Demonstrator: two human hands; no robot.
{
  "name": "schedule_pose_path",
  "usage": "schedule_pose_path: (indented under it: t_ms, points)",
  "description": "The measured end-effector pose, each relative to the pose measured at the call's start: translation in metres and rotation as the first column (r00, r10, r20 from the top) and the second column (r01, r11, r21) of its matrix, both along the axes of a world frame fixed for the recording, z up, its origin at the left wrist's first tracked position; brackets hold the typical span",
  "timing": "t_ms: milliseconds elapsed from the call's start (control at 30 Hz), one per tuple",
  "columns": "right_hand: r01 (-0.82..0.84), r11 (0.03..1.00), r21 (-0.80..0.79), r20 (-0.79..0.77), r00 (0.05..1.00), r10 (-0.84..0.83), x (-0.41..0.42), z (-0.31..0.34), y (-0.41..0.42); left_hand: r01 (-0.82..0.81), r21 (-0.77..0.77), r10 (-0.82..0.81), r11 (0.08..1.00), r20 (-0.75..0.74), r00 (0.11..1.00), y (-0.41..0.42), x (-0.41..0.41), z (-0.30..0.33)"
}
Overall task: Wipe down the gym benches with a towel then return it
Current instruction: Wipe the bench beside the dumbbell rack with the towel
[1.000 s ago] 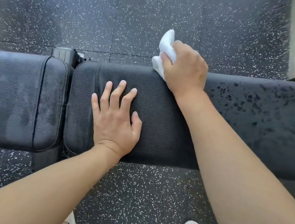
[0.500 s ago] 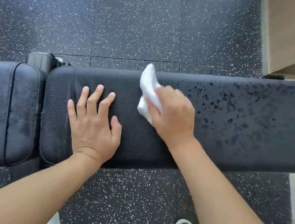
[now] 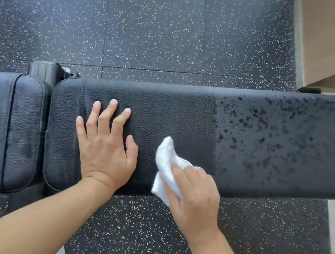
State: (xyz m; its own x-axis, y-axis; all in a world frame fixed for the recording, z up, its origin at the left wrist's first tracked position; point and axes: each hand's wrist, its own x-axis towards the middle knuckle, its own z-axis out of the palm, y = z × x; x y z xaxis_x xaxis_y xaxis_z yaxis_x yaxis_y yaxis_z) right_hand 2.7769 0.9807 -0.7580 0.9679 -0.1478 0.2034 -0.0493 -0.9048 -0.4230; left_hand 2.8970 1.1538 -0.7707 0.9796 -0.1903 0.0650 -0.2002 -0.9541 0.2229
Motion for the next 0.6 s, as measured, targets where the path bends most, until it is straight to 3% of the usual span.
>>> schedule_pose_path:
  t_ms: [133, 233, 300, 367, 400, 467, 600]
  points:
    - [-0.033, 0.997, -0.065, 0.068, 0.997, 0.038, 0.056, 0.000, -0.009, 0.000, -0.010, 0.000, 1.000, 0.003, 1.000, 0.000, -0.001, 0.001]
    - [0.158, 0.986, -0.052, 0.093, 0.984, -0.153, 0.156, 0.006, -0.034, 0.003, 0.002, -0.003, 1.000, 0.001, 1.000, 0.000, 0.001, 0.001]
    - [0.227, 0.972, -0.065, -0.018, 0.973, -0.229, 0.216, 0.008, -0.049, 0.000, -0.002, 0.000, 1.000, 0.000, 1.000, 0.000, -0.001, 0.002]
    - [0.151, 0.988, -0.025, -0.172, 0.973, -0.153, 0.247, 0.009, -0.051, 0.000, 0.002, 0.000, 1.000, -0.001, 1.000, -0.002, -0.001, 0.003]
    - [0.105, 0.994, -0.013, -0.182, 0.978, -0.105, 0.246, 0.009, -0.048, -0.002, 0.004, 0.002, 1.000, -0.004, 1.000, -0.002, 0.000, 0.004]
    - [0.088, 0.995, -0.038, -0.049, 0.995, -0.090, 0.209, 0.011, -0.039, 0.000, 0.008, 0.000, 1.000, -0.004, 1.000, -0.002, 0.000, 0.004]
    - [0.076, 0.997, 0.016, 0.041, 0.996, -0.077, 0.052, 0.007, -0.020, -0.001, -0.006, 0.000, 1.000, -0.002, 1.000, 0.001, -0.001, 0.002]
